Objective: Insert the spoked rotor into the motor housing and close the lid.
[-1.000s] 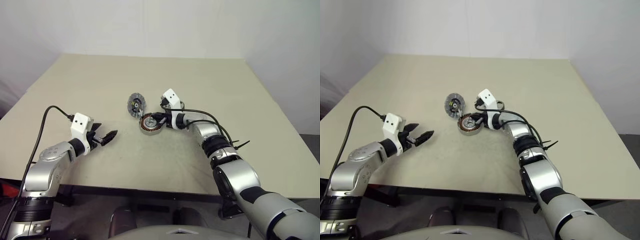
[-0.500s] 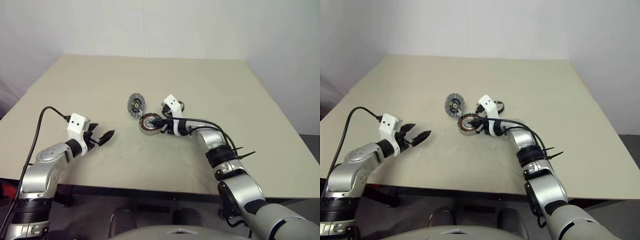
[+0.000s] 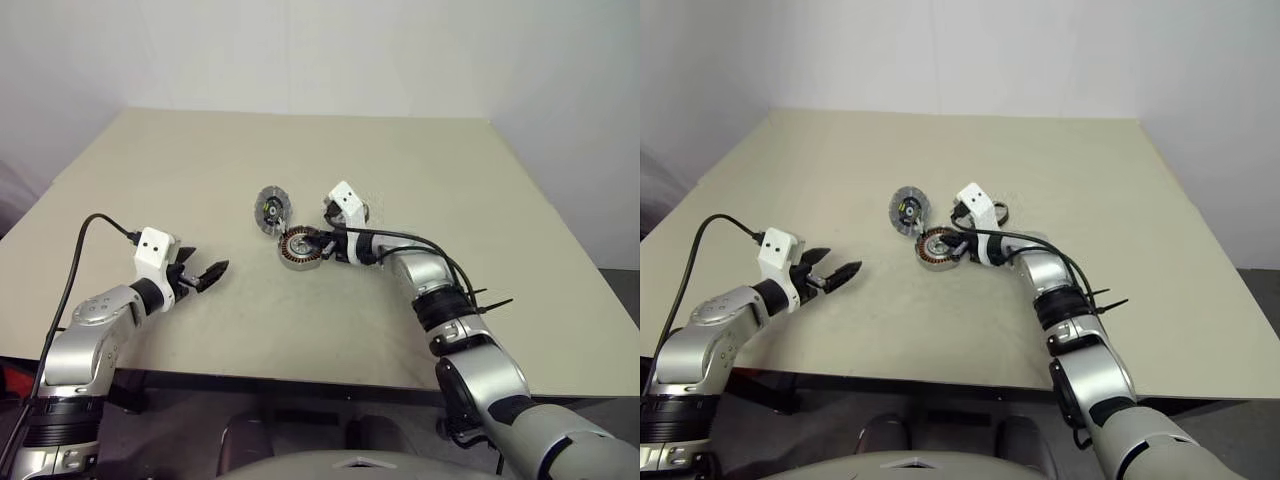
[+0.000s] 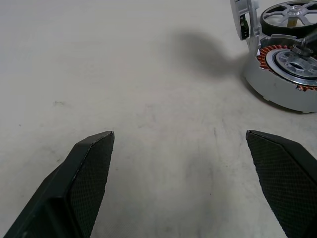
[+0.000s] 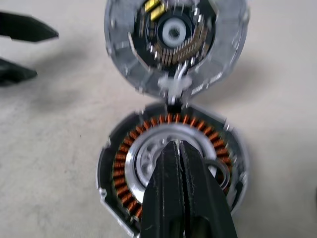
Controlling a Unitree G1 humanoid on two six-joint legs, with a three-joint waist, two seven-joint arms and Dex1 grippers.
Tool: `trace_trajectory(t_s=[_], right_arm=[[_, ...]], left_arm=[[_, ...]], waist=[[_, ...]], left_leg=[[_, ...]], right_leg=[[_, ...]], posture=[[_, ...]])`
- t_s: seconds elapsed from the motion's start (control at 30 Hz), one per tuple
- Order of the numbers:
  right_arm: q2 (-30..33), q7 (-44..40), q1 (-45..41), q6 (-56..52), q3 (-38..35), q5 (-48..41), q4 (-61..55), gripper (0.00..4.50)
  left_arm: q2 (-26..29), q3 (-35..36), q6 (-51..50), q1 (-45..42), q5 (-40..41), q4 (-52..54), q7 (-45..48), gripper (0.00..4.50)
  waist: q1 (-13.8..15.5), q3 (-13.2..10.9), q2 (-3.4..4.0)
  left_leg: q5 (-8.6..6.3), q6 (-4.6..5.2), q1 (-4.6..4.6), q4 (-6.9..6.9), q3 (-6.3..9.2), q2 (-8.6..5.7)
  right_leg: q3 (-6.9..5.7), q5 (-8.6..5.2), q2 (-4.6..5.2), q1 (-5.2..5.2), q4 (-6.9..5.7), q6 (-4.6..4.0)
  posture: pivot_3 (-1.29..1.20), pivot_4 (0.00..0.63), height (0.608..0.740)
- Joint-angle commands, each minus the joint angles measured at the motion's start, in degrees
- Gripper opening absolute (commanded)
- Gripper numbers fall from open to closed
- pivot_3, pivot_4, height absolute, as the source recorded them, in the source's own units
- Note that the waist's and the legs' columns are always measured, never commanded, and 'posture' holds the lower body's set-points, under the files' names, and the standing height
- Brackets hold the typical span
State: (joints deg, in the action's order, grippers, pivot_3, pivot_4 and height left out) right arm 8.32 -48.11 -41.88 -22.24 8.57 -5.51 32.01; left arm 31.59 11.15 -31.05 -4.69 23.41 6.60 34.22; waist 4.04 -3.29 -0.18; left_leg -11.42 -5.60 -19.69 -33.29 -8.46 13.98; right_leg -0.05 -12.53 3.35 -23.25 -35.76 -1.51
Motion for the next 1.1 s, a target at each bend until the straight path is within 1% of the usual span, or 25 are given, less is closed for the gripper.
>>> trace_trajectory(t_s=[0.03, 0.1, 0.33, 0.47, 0.53, 0.7, 0.9, 1.1], right_arm=[[1.72, -2.6, -1.3, 0.88, 0.79, -0.39, -3.13, 0.93], [2.85, -3.66, -1.34, 0.65, 1.81, 0.1, -4.72, 1.56], [7.56, -6.82, -1.95, -3.58, 6.76, 2.54, -11.1, 1.56], [10.23, -10.93, -6.25, -2.23, 9.73, 4.43, -11.52, 1.56], [11.01, -13.44, -8.65, -1.31, 11.03, 5.14, -9.34, 1.56], [10.1, -14.61, -13.31, 2.13, 12.7, 7.71, -0.72, 1.56], [8.76, -16.44, -14.36, 4.93, 14.25, 9.8, 6.62, 1.56], [6.9, -15.48, -17.98, 8.87, 13.5, 11.32, 15.16, 1.56]], left_arm=[[0.41, 1.0, 1.14, -0.86, -0.1, 0.76, -0.02, 4.5], [0.34, 0.95, 1.15, -0.85, -0.12, 0.71, -0.05, 4.5], [0.07, 0.72, 1.06, -0.97, -0.1, 0.73, -0.19, 4.5], [-0.7, 0.0, 0.85, -1.27, -0.19, 0.54, -0.45, 4.5], [-1.13, -0.43, 0.8, -1.5, -0.34, 0.52, -0.64, 4.5], [-1.99, -0.9, 0.81, -1.73, -0.6, 0.48, -1.03, 4.5], [-2.21, -0.57, 0.9, -0.56, -0.53, 1.25, -1.15, 4.5], [-2.43, -0.77, 0.75, -0.53, -0.52, 1.55, -1.48, 4.5]], waist=[[0.06, 0.0, 0.0], [0.04, 0.0, 0.0], [0.05, 0.0, -0.01], [0.04, -0.01, 0.0], [-0.01, -0.01, -0.01], [-0.01, 0.0, -0.03], [-0.01, 0.0, -0.03], [-0.06, -0.01, -0.01]], left_leg=[[0.0, 0.0, -0.01, 0.0, 0.0, 0.0], [0.0, 0.0, -0.01, 0.0, 0.0, -0.01], [0.0, 0.0, -0.01, 0.0, 0.0, 0.0], [0.0, 0.0, -0.01, -0.02, 0.0, -0.01], [0.0, 0.0, -0.01, -0.02, 0.0, 0.0], [0.0, 0.01, -0.04, -0.02, 0.0, 0.0], [-0.01, 0.03, -0.23, -0.02, 0.0, 0.0], [-0.01, 0.03, -0.2, -0.04, 0.0, 0.01]], right_leg=[[-0.01, 0.0, 0.01, 0.0, 0.01, 0.0], [0.0, 0.0, 0.01, 0.0, 0.02, 0.0], [0.01, 0.0, -0.01, 0.0, -0.01, 0.0], [0.01, 0.0, 0.0, -0.01, -0.01, 0.0], [0.02, 0.0, -0.01, -0.01, -0.04, 0.0], [0.02, 0.0, 0.0, -0.01, -0.03, 0.0], [-0.01, 0.0, -0.01, -0.07, -0.01, 0.0], [-0.01, 0.0, 0.0, -0.07, -0.1, -0.02]], posture=[[0.0, 0.0, 0.74], [0.0, 0.0, 0.74], [0.0, 0.0, 0.74], [0.0, 0.0, 0.74], [0.0, 0.0, 0.74], [0.0, 0.0, 0.74], [0.0, 0.0, 0.74], [0.0, 0.0, 0.74]])
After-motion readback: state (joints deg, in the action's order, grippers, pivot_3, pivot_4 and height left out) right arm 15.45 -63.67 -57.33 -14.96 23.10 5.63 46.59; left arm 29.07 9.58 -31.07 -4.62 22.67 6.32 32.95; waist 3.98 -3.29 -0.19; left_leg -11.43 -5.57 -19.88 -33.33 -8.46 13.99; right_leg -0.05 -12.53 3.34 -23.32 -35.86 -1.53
